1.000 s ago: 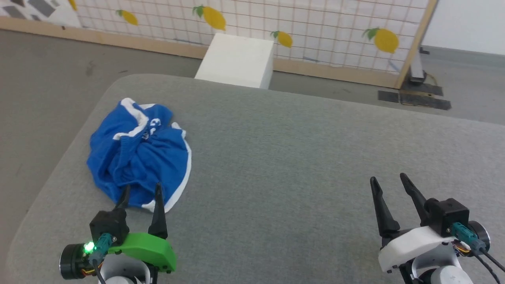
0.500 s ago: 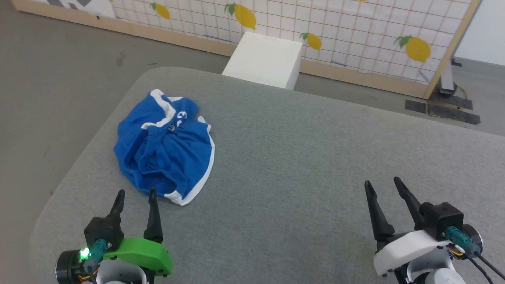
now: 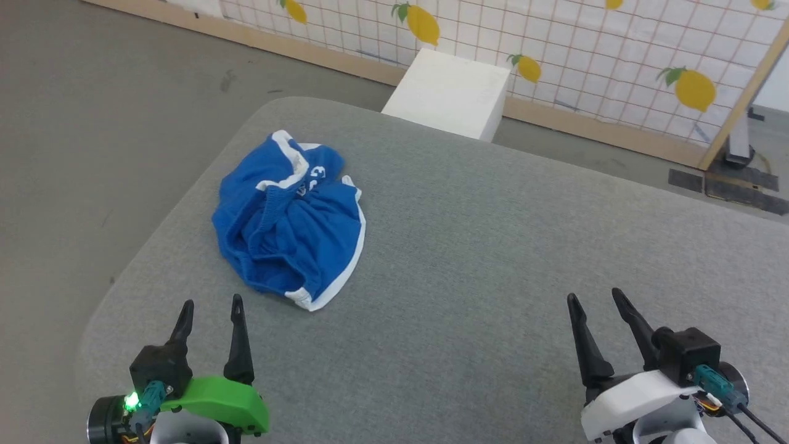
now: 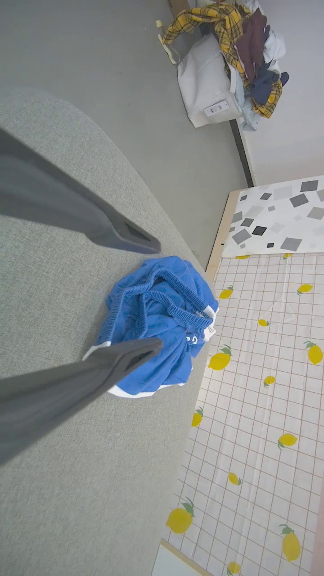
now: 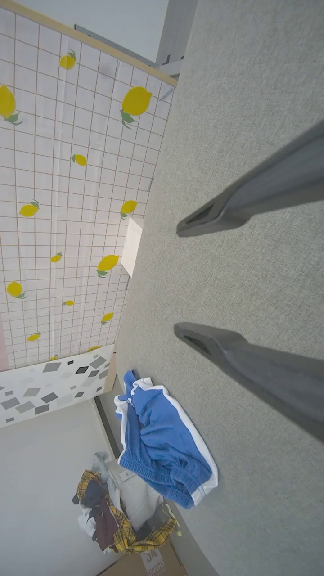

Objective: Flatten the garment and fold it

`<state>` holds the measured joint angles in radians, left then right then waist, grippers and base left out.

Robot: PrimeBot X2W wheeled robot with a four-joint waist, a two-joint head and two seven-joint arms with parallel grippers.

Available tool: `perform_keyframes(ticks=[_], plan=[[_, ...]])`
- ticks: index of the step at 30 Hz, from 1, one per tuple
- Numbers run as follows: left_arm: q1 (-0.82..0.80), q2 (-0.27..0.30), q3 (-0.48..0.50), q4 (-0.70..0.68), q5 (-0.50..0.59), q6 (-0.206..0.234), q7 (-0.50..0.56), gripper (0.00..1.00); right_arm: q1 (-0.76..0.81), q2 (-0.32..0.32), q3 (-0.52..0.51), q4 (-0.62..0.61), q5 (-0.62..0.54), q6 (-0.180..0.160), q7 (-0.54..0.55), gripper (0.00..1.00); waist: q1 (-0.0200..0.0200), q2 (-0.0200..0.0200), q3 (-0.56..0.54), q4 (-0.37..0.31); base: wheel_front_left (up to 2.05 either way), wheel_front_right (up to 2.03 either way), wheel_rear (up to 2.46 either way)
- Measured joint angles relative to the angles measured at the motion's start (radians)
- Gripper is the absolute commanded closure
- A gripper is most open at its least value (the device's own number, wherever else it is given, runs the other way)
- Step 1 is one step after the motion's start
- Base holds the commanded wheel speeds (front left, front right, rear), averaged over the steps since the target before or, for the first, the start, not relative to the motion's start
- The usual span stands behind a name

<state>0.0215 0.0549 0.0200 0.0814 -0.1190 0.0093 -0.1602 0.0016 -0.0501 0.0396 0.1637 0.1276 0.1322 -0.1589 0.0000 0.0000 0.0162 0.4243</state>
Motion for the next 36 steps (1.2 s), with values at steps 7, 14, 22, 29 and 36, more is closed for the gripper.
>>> perform_keyframes(ticks=[7, 14, 22, 29, 36], plan=[[0.001, 0.000, 0.000, 0.007, -0.022, 0.001, -0.011, 0.00, 0.000, 0.000, 0.005, 0.016, 0.001, 0.000, -0.012, 0.00, 0.0000, 0.0000, 0.001, 0.035, 0.00, 0.00, 0.00], [0.003, 0.000, 0.002, 0.017, -0.027, 0.001, -0.028, 0.00, 0.000, 0.000, 0.016, 0.022, -0.007, 0.000, -0.028, 0.00, 0.0000, 0.0000, 0.002, 0.068, 0.00, 0.00, 0.00], [0.003, 0.000, 0.002, 0.028, -0.040, 0.001, -0.045, 0.00, -0.001, 0.000, 0.022, 0.024, -0.013, 0.000, -0.045, 0.00, 0.0000, 0.0000, 0.002, 0.103, 0.00, 0.00, 0.00], [0.006, 0.000, 0.003, 0.035, -0.050, 0.002, -0.060, 0.00, -0.001, 0.000, 0.025, 0.030, -0.018, 0.000, -0.059, 0.00, 0.0000, 0.0000, 0.001, 0.134, 0.00, 0.00, 0.00], [0.015, 0.000, 0.004, 0.042, -0.061, 0.002, -0.072, 0.00, -0.001, 0.000, 0.029, 0.045, -0.014, 0.000, -0.072, 0.00, 0.0000, 0.0000, 0.004, 0.162, 0.00, 0.00, 0.00]])
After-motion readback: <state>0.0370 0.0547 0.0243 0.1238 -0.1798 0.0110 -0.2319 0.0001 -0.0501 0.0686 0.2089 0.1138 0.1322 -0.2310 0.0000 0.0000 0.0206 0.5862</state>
